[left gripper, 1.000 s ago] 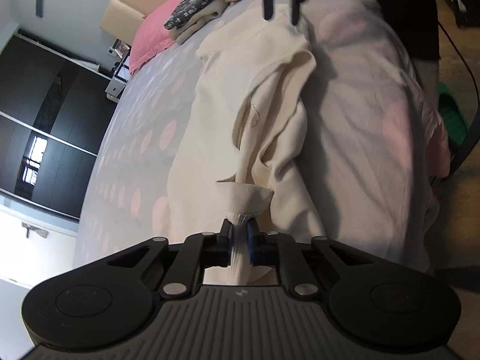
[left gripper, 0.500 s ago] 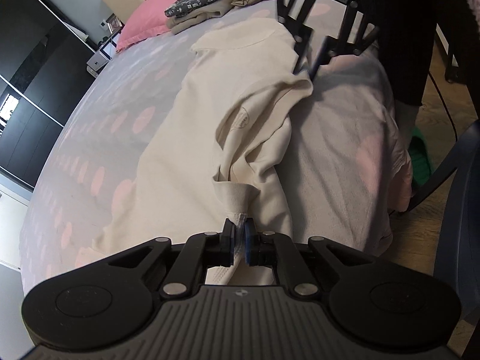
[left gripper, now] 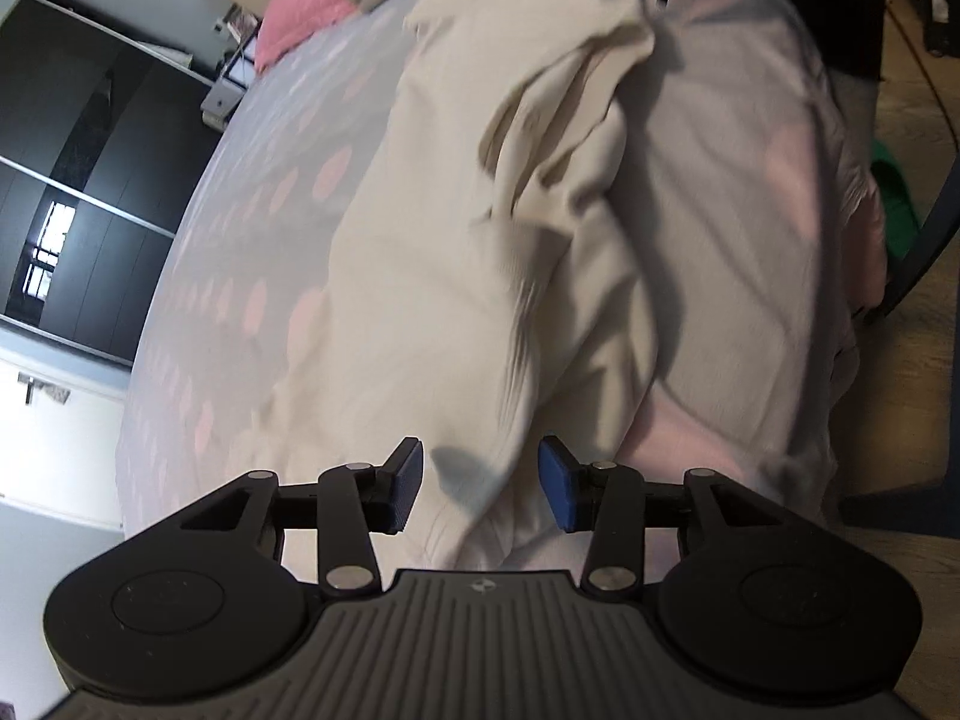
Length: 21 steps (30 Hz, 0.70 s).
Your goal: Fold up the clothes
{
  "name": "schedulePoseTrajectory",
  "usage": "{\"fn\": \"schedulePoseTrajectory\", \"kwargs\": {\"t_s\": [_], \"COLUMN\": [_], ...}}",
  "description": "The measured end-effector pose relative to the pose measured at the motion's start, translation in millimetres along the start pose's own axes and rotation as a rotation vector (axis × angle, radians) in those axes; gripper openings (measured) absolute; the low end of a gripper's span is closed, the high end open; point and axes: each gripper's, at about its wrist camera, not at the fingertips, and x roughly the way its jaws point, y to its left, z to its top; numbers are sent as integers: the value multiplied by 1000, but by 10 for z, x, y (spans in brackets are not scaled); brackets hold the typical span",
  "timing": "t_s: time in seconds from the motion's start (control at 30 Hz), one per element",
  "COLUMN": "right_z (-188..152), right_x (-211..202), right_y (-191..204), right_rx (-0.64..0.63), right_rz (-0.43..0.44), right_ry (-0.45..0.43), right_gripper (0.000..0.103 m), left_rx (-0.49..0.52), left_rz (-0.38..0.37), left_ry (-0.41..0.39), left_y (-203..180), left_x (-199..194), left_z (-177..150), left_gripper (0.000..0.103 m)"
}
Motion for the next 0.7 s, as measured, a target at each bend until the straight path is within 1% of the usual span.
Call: {"fn": "schedulePoseTrajectory", "kwargs": {"t_s": [0.07, 0.17, 0.33, 0.4, 0.5, 0.57, 0.6, 0.63, 0.7], "right_z": [-69, -114, -119, -131, -154, -168, -156, -146, -141], "right_x": [-3, 62, 76, 74, 129, 156, 172, 186, 216], "right_y": [-25, -5, 11, 35, 65, 59, 39, 14, -20], "right_rx": [9, -11, -31, -46, -75, -77, -70, -63, -56], "right_rz": [-11, -37, -46, -50, -64, -72, -74, -74, -71], "right_ry": [16, 49, 55, 62, 105, 121, 124, 127, 135], "right_gripper": [45, 45, 44, 44, 44, 41, 36, 36, 36], "left_rx": [10, 11, 17, 31, 25, 12, 11, 12, 27], "left_rz": [7, 11, 22, 28, 26, 17, 10, 5, 5], "left_ry": [3, -2, -21, -16, -22, -41, -50, -52, -29], "left_y": [-7, 3, -10, -28, -6, 32, 52, 61, 73], "left_x": [9, 7, -79, -102, -146, -197, -218, -218, -145], "left_z": [-10, -6, -15, -26, -52, -59, -57, -55, -59], "left_gripper": [41, 41, 41, 41, 41, 41, 41, 41, 41]}}
